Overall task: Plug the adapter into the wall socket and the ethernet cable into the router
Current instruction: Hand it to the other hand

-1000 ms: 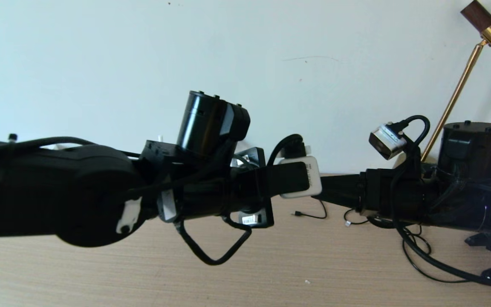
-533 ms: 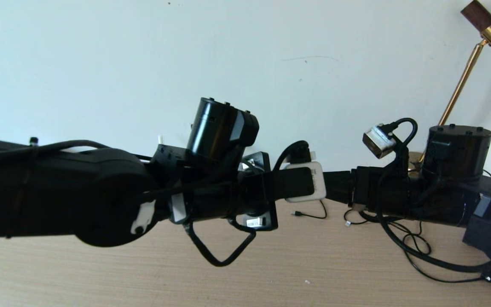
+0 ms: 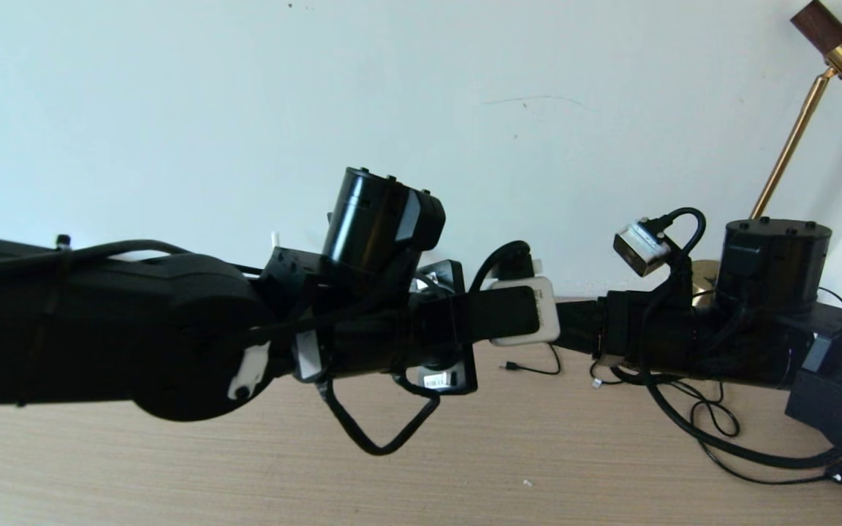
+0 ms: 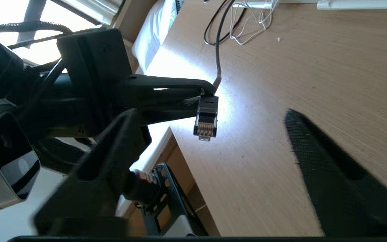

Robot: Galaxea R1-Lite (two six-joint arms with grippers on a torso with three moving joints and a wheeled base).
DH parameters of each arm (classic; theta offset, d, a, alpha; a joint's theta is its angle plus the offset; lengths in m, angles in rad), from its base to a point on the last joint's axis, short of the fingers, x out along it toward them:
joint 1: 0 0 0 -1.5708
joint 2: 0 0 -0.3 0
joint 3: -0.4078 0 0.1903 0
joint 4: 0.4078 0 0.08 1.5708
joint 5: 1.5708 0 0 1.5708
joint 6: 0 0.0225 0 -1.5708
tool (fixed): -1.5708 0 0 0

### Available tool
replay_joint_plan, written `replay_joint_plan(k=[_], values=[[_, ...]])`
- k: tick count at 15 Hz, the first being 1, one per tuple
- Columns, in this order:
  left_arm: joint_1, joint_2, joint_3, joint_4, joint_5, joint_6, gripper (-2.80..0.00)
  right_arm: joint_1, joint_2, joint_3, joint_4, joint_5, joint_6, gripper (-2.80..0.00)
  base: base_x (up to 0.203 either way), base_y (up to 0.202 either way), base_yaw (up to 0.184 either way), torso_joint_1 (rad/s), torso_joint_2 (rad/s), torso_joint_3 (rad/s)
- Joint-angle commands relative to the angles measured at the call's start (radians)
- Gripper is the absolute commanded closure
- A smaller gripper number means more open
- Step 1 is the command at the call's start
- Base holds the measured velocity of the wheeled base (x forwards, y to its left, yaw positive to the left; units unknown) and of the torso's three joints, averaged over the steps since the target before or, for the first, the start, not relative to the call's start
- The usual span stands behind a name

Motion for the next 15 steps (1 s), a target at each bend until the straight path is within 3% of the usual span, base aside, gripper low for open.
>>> replay_joint_plan(k=[1,14,15], values=[[0.0,0.001,0.001,-0.001,0.001,0.005,0.0,0.001,-0.005,0.003,-0.005,0.007,0.002,0.0,0.0,0.0,0.0,0.0,0.0,0.0],[-0.011,0.005,0.019,-0.016,0.001,0.004,0.0,0.011,-0.005,0.013,-0.005,0.026,0.007,0.0,0.0,0.0,0.0,0.0,0.0,0.0],[-0.012,0.005,0.024,-0.016,0.001,0.002,-2.8,0.011,-0.005,0.015,-0.005,0.026,0.004,0.0,0.0,0.0,0.0,0.0,0.0,0.0]])
